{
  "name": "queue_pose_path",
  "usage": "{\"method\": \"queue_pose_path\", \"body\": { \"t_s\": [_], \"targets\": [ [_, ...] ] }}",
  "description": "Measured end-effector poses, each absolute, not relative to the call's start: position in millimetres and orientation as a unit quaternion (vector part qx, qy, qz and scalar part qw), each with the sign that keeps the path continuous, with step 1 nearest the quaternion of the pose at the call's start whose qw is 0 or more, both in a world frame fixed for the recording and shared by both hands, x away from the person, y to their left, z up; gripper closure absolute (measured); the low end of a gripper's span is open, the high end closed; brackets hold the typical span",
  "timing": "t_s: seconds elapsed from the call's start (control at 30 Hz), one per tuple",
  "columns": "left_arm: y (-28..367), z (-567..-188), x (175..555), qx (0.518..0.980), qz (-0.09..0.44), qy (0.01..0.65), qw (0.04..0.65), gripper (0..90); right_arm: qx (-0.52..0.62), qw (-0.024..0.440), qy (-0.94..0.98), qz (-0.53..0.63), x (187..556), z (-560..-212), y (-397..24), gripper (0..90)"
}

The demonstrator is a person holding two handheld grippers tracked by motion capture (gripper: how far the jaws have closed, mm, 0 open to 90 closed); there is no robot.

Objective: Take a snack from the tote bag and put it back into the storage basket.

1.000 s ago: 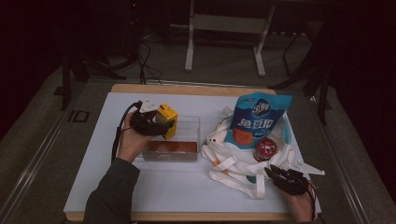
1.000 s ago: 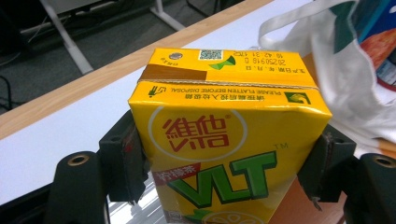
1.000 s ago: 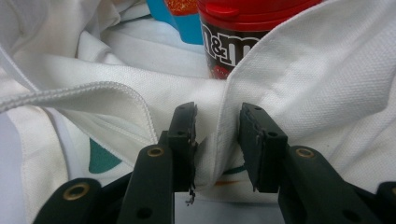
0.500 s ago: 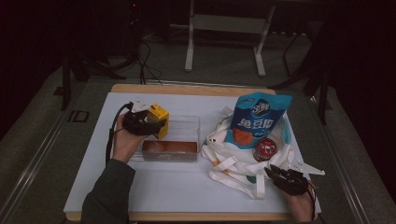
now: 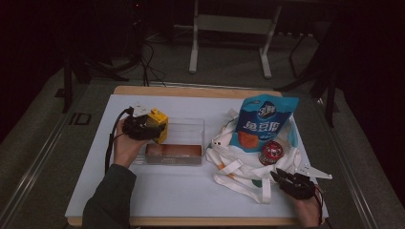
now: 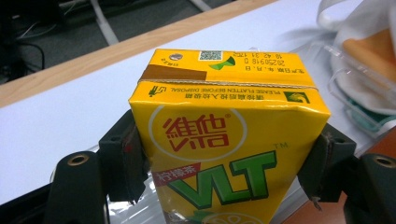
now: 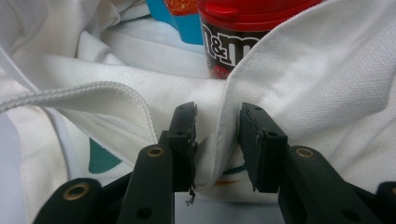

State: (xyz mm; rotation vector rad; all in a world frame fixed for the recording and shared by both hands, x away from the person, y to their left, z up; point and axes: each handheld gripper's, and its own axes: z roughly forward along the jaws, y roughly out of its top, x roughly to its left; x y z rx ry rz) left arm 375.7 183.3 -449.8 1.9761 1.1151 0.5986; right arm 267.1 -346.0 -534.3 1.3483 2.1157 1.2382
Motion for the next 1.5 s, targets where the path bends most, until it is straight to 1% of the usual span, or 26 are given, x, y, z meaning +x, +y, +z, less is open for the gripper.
{"method": "queue_pose_path", "body": {
  "t_s": [0.5,0.8,1.03,1.5],
  "targets": [
    [193.1,-465.6,371.8,0.783,0.232,0.454,0.356,28.4,0.475,0.172,0.745,0.436,267.0,-534.3,-345.9,66.5],
    [187.5,-467.2,371.0,0.798,0.24,0.448,0.323,28.3,0.475,0.172,0.745,0.436,267.0,-534.3,-345.9,66.4],
    [186.4,-467.3,369.1,0.803,0.243,0.447,0.309,28.2,0.475,0.172,0.745,0.436,267.0,-534.3,-345.9,66.4],
    [203.1,-472.5,360.2,0.789,0.228,0.468,0.325,27.4,0.475,0.172,0.745,0.436,267.0,-534.3,-345.8,66.4]
  ]
}}
